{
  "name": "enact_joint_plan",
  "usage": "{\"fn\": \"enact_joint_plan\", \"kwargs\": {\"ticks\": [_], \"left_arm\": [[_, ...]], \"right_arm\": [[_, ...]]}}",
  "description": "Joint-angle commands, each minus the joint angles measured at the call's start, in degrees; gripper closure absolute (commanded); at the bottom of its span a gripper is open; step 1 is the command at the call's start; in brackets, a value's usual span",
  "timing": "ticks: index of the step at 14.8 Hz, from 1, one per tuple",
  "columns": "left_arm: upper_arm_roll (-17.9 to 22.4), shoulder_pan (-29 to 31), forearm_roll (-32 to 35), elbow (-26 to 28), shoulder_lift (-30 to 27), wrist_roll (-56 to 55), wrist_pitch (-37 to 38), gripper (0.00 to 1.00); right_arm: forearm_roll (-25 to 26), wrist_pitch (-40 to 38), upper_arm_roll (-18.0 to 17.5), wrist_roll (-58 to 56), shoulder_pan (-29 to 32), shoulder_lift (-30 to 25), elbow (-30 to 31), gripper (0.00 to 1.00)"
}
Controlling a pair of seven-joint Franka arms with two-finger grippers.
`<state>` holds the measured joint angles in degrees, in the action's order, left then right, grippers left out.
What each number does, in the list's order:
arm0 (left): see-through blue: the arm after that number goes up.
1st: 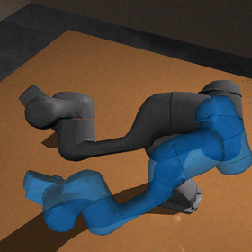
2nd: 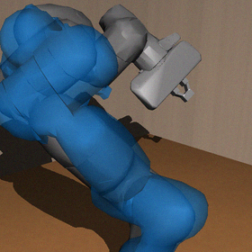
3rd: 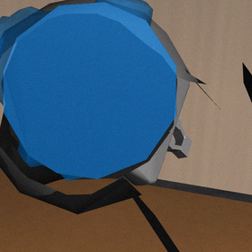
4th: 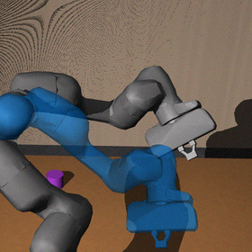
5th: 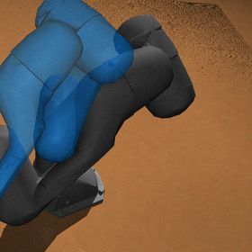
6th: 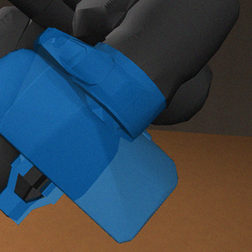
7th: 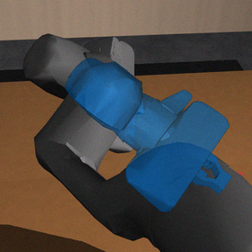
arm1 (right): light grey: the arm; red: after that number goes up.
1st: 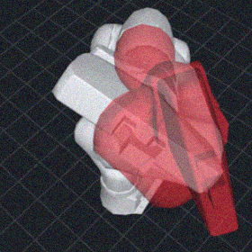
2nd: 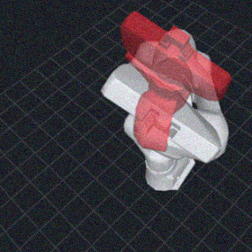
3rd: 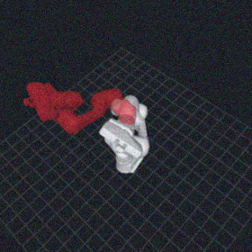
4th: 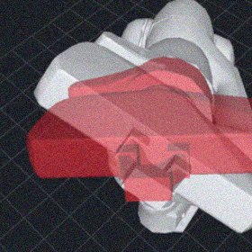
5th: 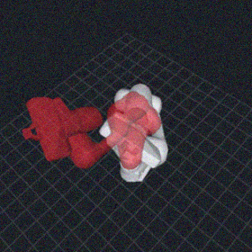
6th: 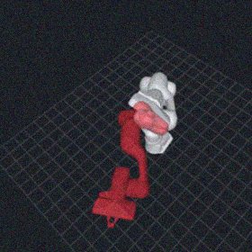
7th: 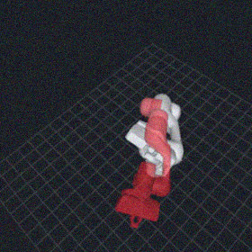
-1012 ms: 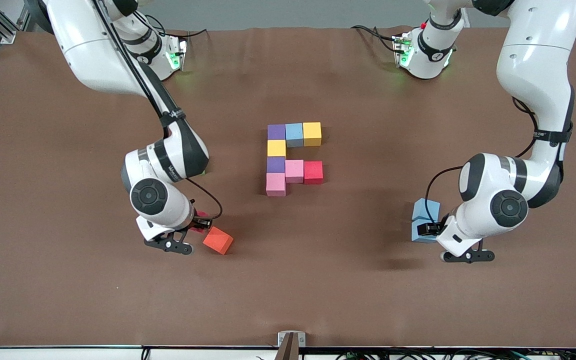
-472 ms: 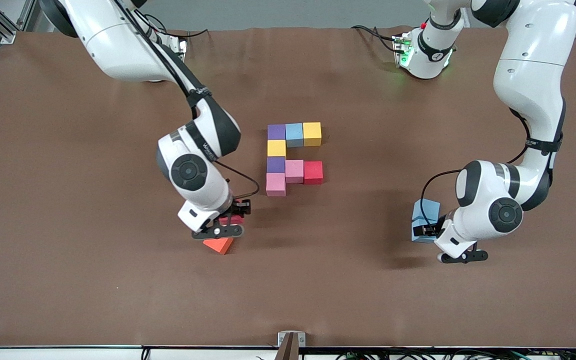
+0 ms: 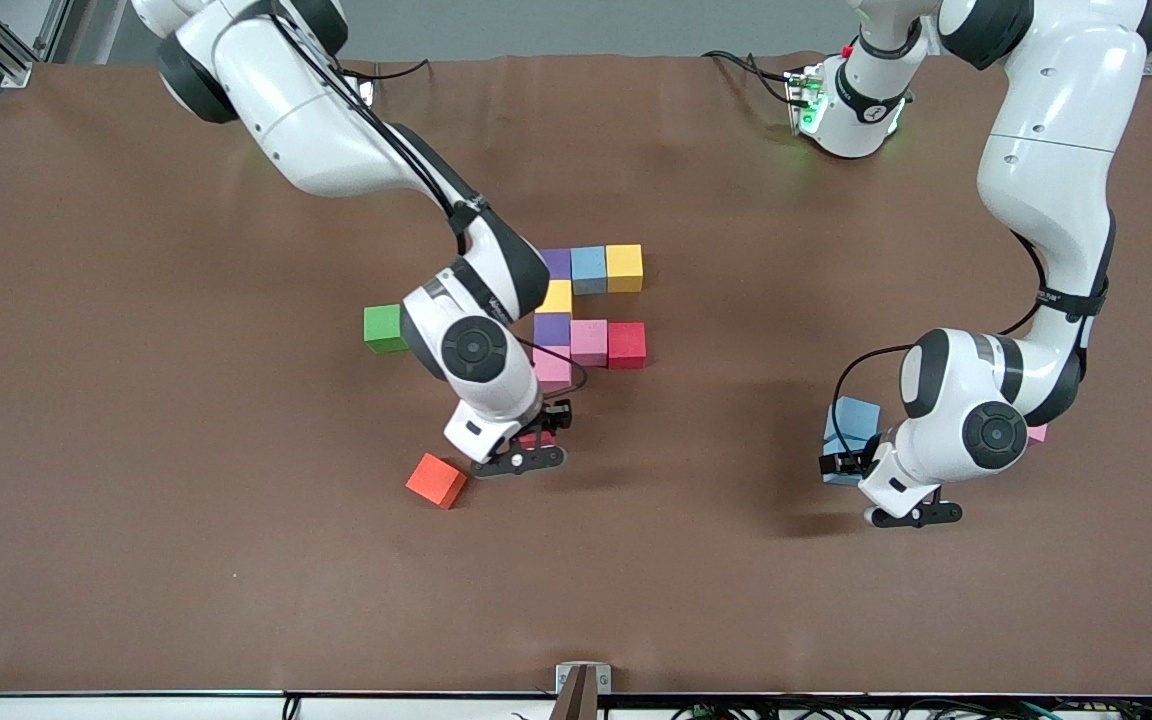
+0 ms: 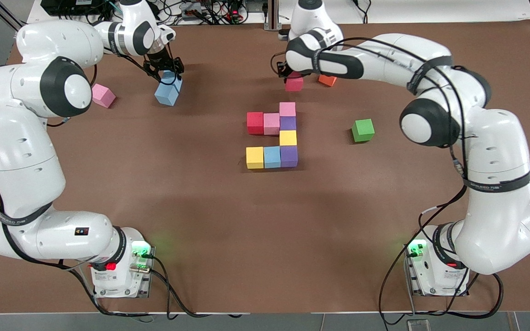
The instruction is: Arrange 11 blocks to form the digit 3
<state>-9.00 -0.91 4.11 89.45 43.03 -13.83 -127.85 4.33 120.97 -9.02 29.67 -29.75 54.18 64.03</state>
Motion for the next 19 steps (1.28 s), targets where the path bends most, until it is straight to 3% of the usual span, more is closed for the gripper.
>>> {"fn": "enact_joint_plan", "kwargs": {"ticks": [1,2,4,9,15,19], "left_arm": [[-0.1,-0.2,-0.7,0.0,-0.7,-0.1,-0.5,0.68],[-0.1,-0.2,-0.5,-1.0,-1.0,-0.1,-0.4,0.78],[-0.1,0.1,-1.2,-2.5,-2.3,-1.0,0.5,0.89],[-0.1,0.1,-0.8,-3.3,-6.6,-5.3,3.8,0.90],[-0.1,0.3,-1.4,-3.4,-11.5,-5.8,7.0,0.97],[-0.3,-0.7,-1.0,-4.4,-12.3,-16.3,8.5,0.99]], "right_arm": [[0.5,-2.3,0.2,0.9,-1.2,3.7,-5.9,1.00],[0.5,-2.3,0.2,1.0,-1.3,3.8,-5.9,1.00],[0.6,-2.4,0.2,1.6,-1.3,3.9,-5.7,1.00],[0.7,-2.0,0.3,6.9,-1.3,3.5,-3.4,1.00],[4.0,-1.5,0.6,11.9,-1.8,2.9,-0.8,1.00],[3.9,3.0,0.6,13.2,-2.0,2.1,3.1,1.00]]}}
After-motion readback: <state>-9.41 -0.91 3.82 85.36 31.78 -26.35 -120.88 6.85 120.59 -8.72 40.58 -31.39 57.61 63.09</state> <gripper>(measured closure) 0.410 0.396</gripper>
